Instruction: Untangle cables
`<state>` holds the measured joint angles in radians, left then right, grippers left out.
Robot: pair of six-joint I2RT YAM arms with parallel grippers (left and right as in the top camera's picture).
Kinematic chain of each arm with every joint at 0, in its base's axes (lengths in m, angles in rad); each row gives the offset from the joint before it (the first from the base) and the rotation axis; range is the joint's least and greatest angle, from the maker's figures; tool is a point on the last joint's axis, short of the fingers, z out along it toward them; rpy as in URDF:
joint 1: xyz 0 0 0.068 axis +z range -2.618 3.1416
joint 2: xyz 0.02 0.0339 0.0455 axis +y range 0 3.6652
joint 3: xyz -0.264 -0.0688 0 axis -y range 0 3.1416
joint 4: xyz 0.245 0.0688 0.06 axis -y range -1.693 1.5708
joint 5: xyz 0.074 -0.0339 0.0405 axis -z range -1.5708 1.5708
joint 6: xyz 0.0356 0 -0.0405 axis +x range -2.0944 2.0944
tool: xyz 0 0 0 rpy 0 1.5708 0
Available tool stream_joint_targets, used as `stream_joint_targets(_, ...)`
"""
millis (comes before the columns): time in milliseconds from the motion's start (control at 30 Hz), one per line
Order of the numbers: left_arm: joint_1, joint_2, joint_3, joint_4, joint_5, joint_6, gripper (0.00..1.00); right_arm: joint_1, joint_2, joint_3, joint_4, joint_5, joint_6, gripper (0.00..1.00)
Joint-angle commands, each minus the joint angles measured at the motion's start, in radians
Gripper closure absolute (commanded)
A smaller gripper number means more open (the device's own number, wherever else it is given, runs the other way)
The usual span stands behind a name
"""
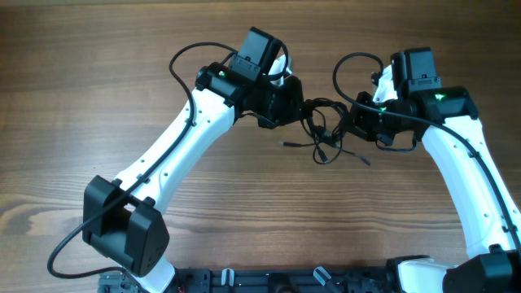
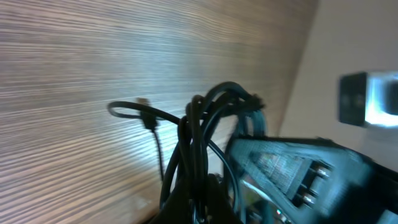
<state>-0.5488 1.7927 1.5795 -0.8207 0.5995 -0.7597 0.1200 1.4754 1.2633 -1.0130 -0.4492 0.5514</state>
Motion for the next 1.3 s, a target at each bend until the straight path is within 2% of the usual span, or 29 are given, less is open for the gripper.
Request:
stream_joint_targets(0, 0.002, -0.033, 0.006, -0.07, -0.22, 0.019, 0.96, 0.001, 0.013, 0.043, -0.019, -0.028, -0.002, 0.96)
stream_joint_targets(100, 0.002, -0.033, 0.006, -0.135, -0.337, 0.019, 0.96, 0.001, 0.006, 0.093, -0.047, -0.027, -0.018, 0.96)
stream_joint_targets(233, 0.002, -0.033, 0.006, -0.168, -0.385, 0.019, 0.96, 0.002, -0.028, 0.114, -0.049, -0.044, -0.035, 0.96)
stream_joint_targets(333, 0.002, -0.032, 0.006, -0.168, -0.41, 0.017, 0.96, 0.002, -0.056, 0.114, -0.04, -0.075, -0.138, 0.96)
stream_joint_targets(433, 0.002, -0.031, 0.006, -0.17, -0.473, -0.003, 0.96, 0.002, -0.069, 0.114, -0.054, -0.066, -0.182, 0.96)
stream_joint_targets(633, 0.002, -0.029, 0.006, -0.214, -0.631, -0.094, 0.96, 0.001, -0.072, 0.114, -0.045, -0.15, -0.175, 0.96)
stream_joint_targets(900, 0.002, -0.025, 0.002, -0.249, -0.669, -0.093, 0.96, 0.001, -0.077, 0.114, -0.006, -0.323, -0.175, 0.96)
stream_joint_targets(1067, 0.002, -0.025, 0.001, -0.259, -0.682, -0.094, 0.96, 0.001, -0.127, 0.123, 0.0, -0.214, -0.161, 0.96)
stream_joint_targets(1200, 0.002, -0.025, 0.001, -0.285, -0.782, -0.1, 0.96, 0.001, -0.21, 0.161, 0.002, -0.131, -0.159, 0.96)
stream_joint_targets(1267, 0.002, -0.025, 0.001, -0.299, -0.827, -0.143, 0.96, 0.001, -0.247, 0.184, 0.003, -0.112, -0.159, 0.96)
